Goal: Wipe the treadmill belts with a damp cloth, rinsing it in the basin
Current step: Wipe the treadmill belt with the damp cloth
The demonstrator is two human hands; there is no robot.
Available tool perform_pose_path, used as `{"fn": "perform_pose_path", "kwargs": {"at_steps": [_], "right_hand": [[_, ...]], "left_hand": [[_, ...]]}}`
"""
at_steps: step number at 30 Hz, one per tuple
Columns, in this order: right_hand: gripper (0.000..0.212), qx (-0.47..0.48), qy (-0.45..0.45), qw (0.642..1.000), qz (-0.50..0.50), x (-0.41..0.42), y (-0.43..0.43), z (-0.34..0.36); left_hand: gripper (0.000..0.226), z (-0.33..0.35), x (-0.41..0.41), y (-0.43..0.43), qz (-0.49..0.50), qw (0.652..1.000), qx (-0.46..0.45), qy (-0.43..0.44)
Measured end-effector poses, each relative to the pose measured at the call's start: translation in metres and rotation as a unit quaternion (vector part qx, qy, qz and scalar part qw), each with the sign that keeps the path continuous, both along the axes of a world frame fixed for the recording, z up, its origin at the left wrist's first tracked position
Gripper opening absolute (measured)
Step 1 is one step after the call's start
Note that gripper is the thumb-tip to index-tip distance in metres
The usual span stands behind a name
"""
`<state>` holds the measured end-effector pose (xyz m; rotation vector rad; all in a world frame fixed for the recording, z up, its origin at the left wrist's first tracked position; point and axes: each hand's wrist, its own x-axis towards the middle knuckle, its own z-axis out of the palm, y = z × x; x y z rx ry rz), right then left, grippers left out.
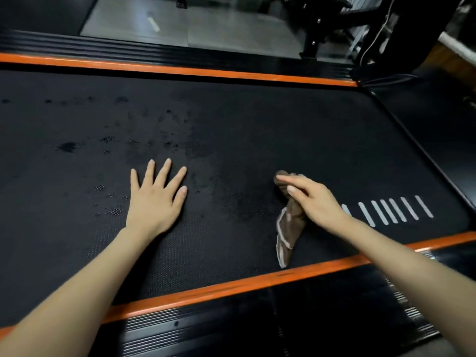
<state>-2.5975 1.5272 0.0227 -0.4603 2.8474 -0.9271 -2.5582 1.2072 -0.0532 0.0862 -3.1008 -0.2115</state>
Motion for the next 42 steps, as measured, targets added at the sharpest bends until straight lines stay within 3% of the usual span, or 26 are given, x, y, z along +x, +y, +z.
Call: {"fn": "perform_pose_path", "kwargs": {"at_steps": [2,4,6,7,12,14,18,24,26,30,33,36,42], "right_hand": [[0.041,0.060,-0.009,0.996,0.068,0.004,-0.008,0.012],[0.070,0.173,-0.039,0.975,0.130,0.019,-0.013,0.004],[0.095,0.244,-0.005,0.956,0.162,0.037,-0.014,-0.019],[0.097,0.246,0.028,0.954,0.169,0.042,-0.014,-0.030],[0.062,0.098,0.118,0.975,0.159,0.034,-0.030,-0.045],[0.054,0.073,0.131,0.976,0.160,0.023,-0.051,-0.049],[0.057,0.063,0.105,0.977,0.173,-0.009,-0.097,-0.046],[0.048,0.068,0.093,0.983,0.141,-0.018,-0.114,-0.047],[0.040,0.089,0.128,0.974,0.166,-0.002,-0.106,-0.043],[0.040,0.045,0.128,0.928,0.348,0.040,-0.040,-0.043],[0.038,0.017,0.085,0.935,0.344,0.044,-0.011,-0.036],[0.030,0.001,0.106,0.940,0.324,0.053,-0.040,-0.044],[0.030,0.041,0.205,0.887,0.412,0.053,-0.137,-0.057]], "left_hand": [[0.069,0.000,0.000,0.000,0.000,1.000,0.000,0.001],[0.069,-0.001,0.001,0.000,0.001,1.000,0.005,0.005],[0.070,-0.001,0.001,-0.001,-0.001,1.000,0.003,0.007],[0.071,-0.002,0.001,-0.002,-0.001,1.000,0.001,0.010],[0.073,0.001,0.003,-0.005,-0.002,1.000,-0.004,0.011],[0.062,0.003,0.002,-0.004,0.004,1.000,0.005,0.005],[0.047,0.012,0.011,-0.009,0.046,0.997,0.057,0.016],[0.048,0.029,0.042,-0.034,0.111,0.993,0.026,-0.008],[0.048,0.032,0.045,-0.040,0.113,0.993,0.013,-0.018],[0.049,0.038,0.043,-0.052,0.103,0.995,0.004,-0.016],[0.049,0.043,0.036,-0.057,0.085,0.996,-0.005,-0.011],[0.049,0.041,0.024,-0.064,0.074,0.997,-0.005,-0.006],[0.049,0.023,-0.009,-0.085,0.063,0.998,0.004,-0.013]]}}
